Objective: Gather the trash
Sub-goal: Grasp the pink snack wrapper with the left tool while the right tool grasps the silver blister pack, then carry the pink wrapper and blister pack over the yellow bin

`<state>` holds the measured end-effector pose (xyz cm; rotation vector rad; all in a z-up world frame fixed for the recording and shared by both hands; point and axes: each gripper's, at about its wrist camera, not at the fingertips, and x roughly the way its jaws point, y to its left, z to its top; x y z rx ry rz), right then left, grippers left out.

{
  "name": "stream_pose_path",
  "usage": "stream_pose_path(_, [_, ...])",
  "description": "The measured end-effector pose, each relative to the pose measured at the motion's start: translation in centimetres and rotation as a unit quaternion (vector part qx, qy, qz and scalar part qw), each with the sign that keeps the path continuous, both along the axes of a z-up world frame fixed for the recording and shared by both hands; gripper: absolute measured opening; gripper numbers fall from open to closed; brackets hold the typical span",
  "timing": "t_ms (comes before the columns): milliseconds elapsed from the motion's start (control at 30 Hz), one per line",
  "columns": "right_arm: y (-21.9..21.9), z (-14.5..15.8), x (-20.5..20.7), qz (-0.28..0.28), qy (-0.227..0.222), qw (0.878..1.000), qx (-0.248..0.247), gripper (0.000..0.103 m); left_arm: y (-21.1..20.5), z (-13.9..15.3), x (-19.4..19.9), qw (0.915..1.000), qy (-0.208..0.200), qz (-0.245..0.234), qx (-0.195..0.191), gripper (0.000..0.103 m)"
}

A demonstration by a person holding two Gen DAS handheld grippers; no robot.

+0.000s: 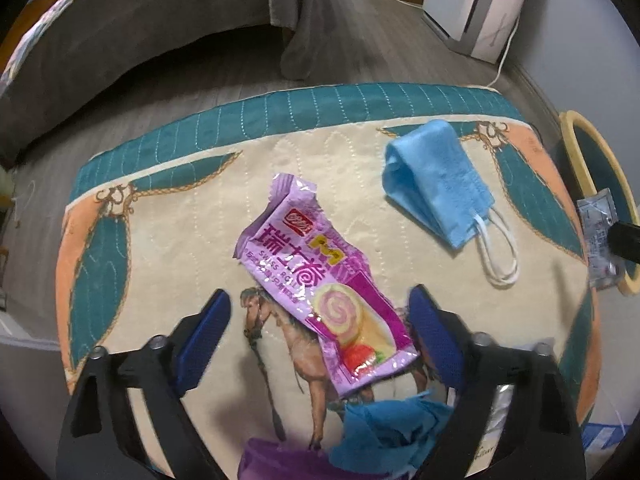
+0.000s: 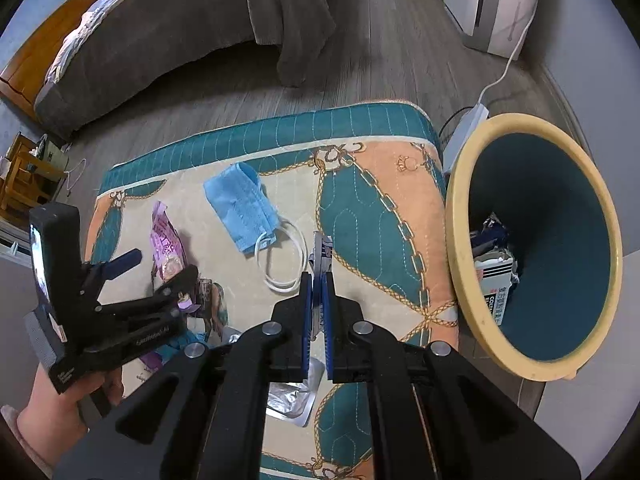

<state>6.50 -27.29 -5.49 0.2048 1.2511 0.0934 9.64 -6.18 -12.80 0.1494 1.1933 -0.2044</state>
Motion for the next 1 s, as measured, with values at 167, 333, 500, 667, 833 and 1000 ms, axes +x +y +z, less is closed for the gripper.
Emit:
stream_pose_path(167, [-0.1, 1.0, 0.1, 0.005, -0.014, 1.000, 0.009, 0.005, 0.8, -0.3, 0.0, 0.9998, 0.015, -0.004, -0.010, 0.029])
stream_pose_path(333, [-0.4, 2.1, 0.0, 0.005, -0.028, 0.999, 0.016, 0.005, 0.7, 2.7, -0.7, 0.9985, -0.054, -0.001, 0.012, 0.011])
stream_pose_path(500, [-1.5, 2.7, 0.0, -0.006, -0.038, 0.999, 0.019, 0.005, -0.4, 6.3, -1.7, 0.9934, -0.114, -0.017, 0.000, 0.010])
stream_pose_path(667, [-2.7, 3.2, 0.0, -0.019, -0.045, 0.999, 0.022, 0.005, -1.9, 8.5, -2.4, 0.9901, -0.134, -0.036, -0.021, 0.010])
stream_pose_path(833, [-3.3, 4.0, -0.1, -0.020, -0.054, 0.998, 0.022, 0.005, -3.4, 10.1, -3.2, 0.9872, -0.146, -0.051, -0.037, 0.010])
stream_pose_path(1000, [-4.0, 4.7, -0.2, -0.023, -0.060, 0.998, 0.026, 0.005, -4.7, 11.5, -4.0, 0.9849, -0.151, -0.062, -0.058, 0.010])
